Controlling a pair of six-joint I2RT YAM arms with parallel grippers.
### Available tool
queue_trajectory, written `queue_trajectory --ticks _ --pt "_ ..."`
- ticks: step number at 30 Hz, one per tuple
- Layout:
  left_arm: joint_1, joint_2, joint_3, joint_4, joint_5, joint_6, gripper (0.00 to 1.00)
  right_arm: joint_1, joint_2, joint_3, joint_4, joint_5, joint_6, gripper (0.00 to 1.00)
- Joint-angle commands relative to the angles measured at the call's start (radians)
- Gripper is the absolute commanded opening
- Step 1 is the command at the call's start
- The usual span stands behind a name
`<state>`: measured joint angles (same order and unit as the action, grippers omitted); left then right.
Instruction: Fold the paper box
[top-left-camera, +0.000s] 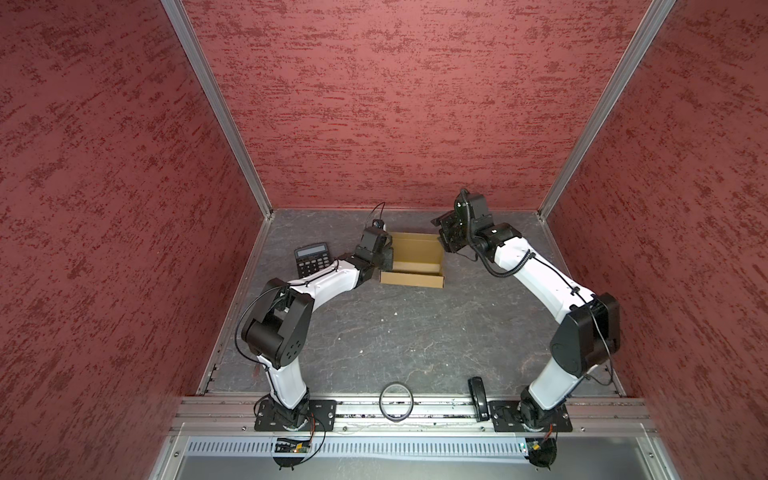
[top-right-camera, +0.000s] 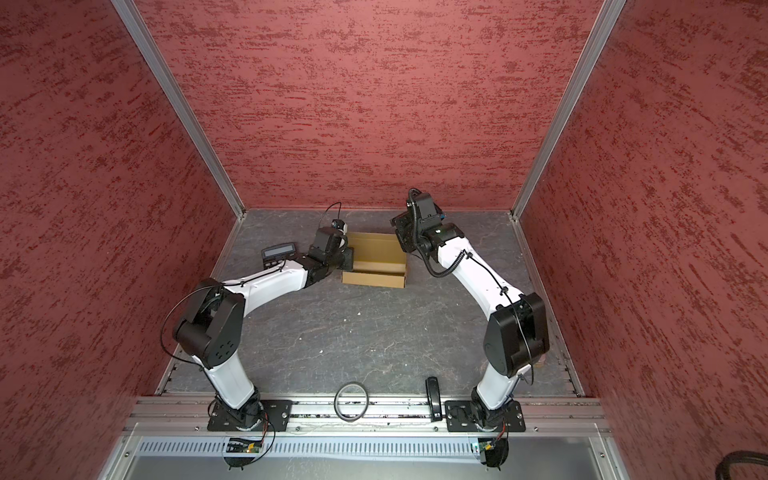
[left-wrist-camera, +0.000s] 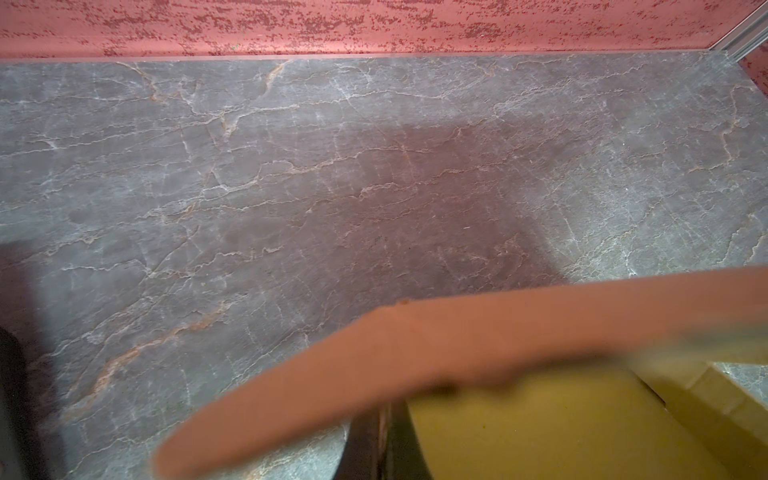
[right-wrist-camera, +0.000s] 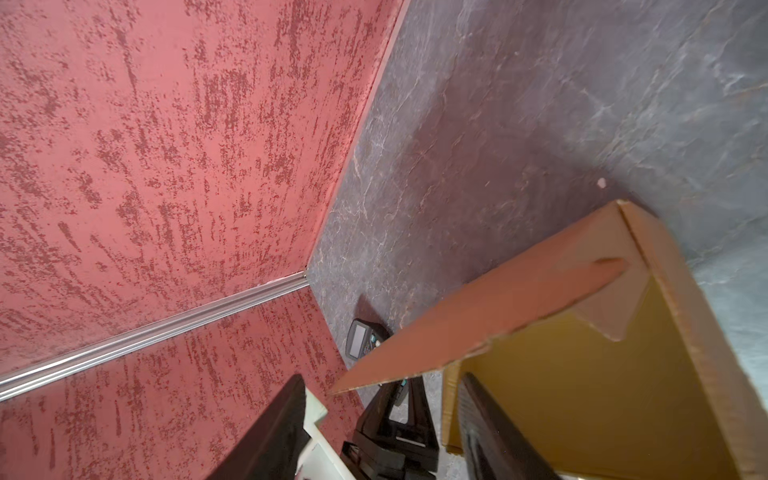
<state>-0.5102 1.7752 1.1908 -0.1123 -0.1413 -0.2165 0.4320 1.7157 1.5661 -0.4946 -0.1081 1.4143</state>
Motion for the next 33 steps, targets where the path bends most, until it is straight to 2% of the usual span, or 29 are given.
queue_trajectory --ticks 1,11,22,33 --pt "-0.008 0.000 -0.002 0.014 -0.011 -0.004 0.00 0.010 0.024 0.040 0.011 -0.014 0.102 0.58" --pt "-0.012 0.010 0.001 0.019 -0.015 -0.004 0.00 0.011 0.070 0.039 0.032 -0.048 0.138 0.48" --pt "-0.014 0.028 0.018 0.018 -0.015 -0.004 0.00 0.025 0.100 0.022 0.074 -0.070 0.156 0.27" --pt "-0.014 0.041 0.023 0.020 -0.018 -0.006 0.00 0.034 0.105 0.000 0.098 -0.079 0.168 0.22"
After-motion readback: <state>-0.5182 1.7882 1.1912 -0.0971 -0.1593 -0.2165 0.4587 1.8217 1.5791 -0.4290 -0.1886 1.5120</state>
